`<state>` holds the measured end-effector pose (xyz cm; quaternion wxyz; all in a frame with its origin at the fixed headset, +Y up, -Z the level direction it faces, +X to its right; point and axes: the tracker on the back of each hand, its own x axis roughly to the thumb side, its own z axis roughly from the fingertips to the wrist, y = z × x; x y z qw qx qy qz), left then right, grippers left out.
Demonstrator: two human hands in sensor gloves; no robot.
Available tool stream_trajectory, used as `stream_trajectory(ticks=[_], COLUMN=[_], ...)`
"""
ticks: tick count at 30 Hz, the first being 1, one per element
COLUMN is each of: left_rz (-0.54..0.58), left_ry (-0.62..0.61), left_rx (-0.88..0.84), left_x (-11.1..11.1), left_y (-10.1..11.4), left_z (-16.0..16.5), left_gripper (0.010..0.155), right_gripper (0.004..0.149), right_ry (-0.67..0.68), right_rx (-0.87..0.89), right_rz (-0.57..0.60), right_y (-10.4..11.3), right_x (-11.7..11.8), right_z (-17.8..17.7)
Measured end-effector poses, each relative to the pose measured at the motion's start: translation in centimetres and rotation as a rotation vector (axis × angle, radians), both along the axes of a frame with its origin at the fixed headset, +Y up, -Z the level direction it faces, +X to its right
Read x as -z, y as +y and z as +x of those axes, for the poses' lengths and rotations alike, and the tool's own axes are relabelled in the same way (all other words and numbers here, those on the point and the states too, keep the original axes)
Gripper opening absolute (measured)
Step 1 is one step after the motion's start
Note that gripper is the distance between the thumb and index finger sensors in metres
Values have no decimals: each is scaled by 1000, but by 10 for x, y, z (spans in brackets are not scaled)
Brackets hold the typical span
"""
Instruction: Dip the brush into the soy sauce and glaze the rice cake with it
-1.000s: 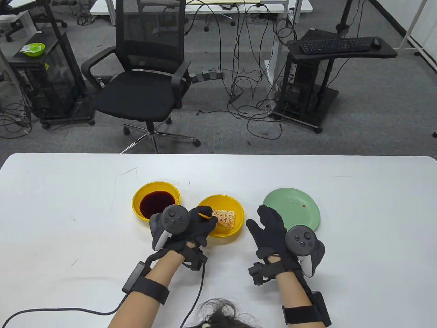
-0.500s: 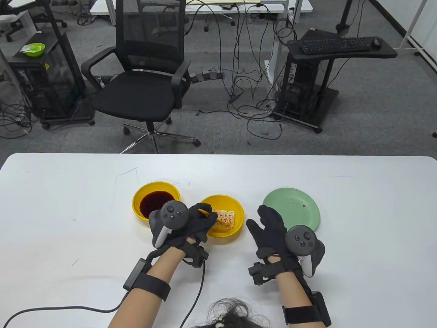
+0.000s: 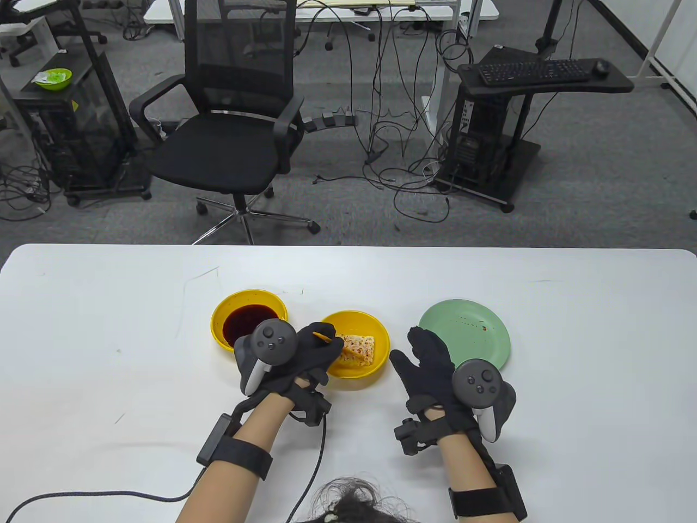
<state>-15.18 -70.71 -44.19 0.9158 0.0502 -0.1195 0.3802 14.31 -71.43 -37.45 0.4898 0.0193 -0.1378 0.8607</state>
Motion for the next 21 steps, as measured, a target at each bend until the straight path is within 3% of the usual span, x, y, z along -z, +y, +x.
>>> stream_trajectory(ticks=[6, 11, 16, 21], left_rz=[5, 108, 350, 487], left_ry=[-12, -13, 48, 65], left_rx=[-135, -218, -35, 121], left_x=[-8, -24, -48, -70], left_y=[-4, 5, 20, 27], left_z=[-2, -7, -9, 1], left_gripper=[47, 45, 45, 44], right_gripper=[74, 73, 71, 67], right_ry=[52, 97, 179, 219], right_rx=[-35, -66, -86, -85], right_rz=[33, 84, 156, 256], right_y=[7, 13, 23, 32], right_x=[-6, -13, -25, -36], right_z=[-19, -34, -59, -76])
